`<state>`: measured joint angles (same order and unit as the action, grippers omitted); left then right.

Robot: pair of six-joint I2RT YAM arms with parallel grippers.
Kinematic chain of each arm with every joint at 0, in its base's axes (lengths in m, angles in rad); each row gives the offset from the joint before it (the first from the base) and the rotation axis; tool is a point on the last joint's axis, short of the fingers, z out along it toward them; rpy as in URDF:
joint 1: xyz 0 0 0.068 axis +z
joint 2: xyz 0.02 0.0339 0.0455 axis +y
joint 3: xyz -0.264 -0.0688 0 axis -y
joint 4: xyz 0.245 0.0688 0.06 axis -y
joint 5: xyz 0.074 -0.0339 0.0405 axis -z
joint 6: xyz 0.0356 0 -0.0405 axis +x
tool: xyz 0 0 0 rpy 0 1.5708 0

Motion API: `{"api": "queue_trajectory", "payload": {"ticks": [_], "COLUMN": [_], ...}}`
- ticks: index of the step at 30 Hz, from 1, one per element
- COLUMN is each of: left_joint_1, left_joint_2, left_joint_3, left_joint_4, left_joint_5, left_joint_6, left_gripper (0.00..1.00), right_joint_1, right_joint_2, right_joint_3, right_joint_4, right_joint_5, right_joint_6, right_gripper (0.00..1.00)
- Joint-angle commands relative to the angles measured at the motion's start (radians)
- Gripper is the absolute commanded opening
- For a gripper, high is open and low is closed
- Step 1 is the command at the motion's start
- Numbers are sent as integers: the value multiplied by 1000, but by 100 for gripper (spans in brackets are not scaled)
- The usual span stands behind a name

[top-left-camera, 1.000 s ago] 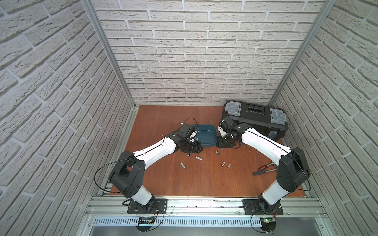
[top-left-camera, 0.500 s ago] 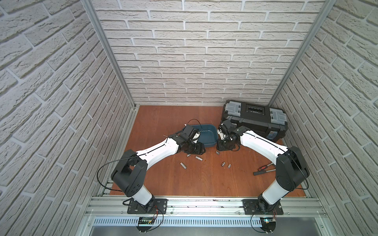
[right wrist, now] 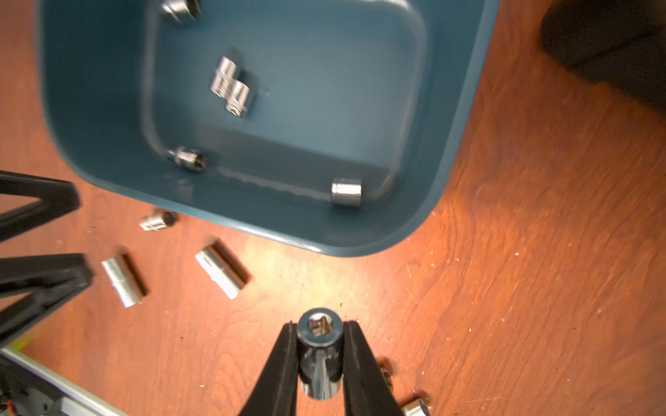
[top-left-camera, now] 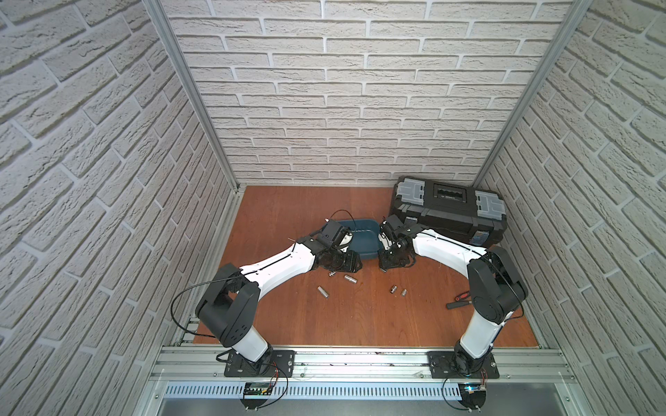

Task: Put the socket on the desktop into the storage box
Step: Pick up the socket head from the center of the board.

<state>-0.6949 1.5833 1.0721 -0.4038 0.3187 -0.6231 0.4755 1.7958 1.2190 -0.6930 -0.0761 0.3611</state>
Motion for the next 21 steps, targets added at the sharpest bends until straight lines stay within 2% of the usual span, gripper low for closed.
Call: {"api": "queue_trajectory", "payload": {"ticks": [1, 21], "left_joint_1": [6, 33], "left_joint_2": [-6, 7], "left_joint_3": [-1, -2], "left_joint_4": [10, 10], "left_joint_5": [-8, -1], "left_joint_6": [13, 11], "left_gripper": [65, 65], "right_joint_1": [8, 9], "right_joint_2": [19, 75], "right_joint_3": [20, 28], "right_joint_4": [25, 23], "right_joint_5": [-9, -22], "right_joint_6": [-14, -16], "right_gripper": [41, 34]}}
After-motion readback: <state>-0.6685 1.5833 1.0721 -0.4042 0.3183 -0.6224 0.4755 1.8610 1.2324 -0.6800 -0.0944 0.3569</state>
